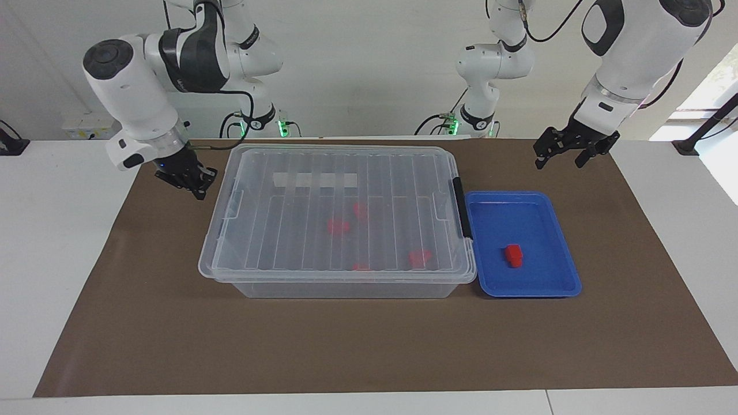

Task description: Place red block in blue tray from box

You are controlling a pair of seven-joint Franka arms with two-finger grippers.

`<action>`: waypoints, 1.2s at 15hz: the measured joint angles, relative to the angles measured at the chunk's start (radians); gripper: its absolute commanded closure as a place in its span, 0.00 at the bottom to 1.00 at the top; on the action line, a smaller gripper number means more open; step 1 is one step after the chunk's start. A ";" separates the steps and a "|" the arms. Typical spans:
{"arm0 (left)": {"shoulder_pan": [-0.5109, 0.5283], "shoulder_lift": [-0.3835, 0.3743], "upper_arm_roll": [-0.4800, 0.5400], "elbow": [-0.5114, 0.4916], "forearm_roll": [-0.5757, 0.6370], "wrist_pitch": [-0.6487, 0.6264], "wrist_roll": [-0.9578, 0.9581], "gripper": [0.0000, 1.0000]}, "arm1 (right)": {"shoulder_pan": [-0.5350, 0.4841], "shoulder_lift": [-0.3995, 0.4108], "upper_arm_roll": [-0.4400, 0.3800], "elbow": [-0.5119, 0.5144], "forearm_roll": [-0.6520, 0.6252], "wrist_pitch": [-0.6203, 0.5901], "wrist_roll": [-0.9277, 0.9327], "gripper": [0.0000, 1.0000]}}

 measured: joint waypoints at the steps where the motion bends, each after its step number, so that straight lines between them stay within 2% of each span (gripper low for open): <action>1: 0.000 0.000 0.000 0.000 0.000 0.000 0.000 0.00 | -0.010 -0.001 -0.003 0.030 0.000 -0.046 0.000 1.00; 2: 0.000 0.000 0.000 0.000 0.000 0.000 0.000 0.00 | -0.018 -0.003 -0.008 0.054 0.000 -0.085 0.000 0.91; 3: 0.000 0.000 0.000 0.000 0.000 0.000 0.000 0.00 | -0.023 -0.004 -0.015 0.070 0.000 -0.116 0.000 0.58; 4: 0.000 0.000 0.000 0.000 0.000 0.000 0.000 0.00 | -0.023 -0.007 -0.028 0.077 0.001 -0.138 0.000 0.01; 7: 0.000 0.000 0.000 0.000 0.000 0.000 0.000 0.00 | -0.025 -0.022 -0.056 0.079 0.003 -0.170 0.000 0.00; 13: -0.004 -0.006 -0.009 0.000 0.000 -0.001 0.003 0.00 | -0.024 -0.030 -0.058 0.079 0.003 -0.176 0.000 0.00; 18: -0.076 -0.048 -0.058 -0.001 0.000 -0.015 -0.007 0.00 | -0.024 -0.026 -0.057 0.096 0.000 -0.158 -0.003 0.00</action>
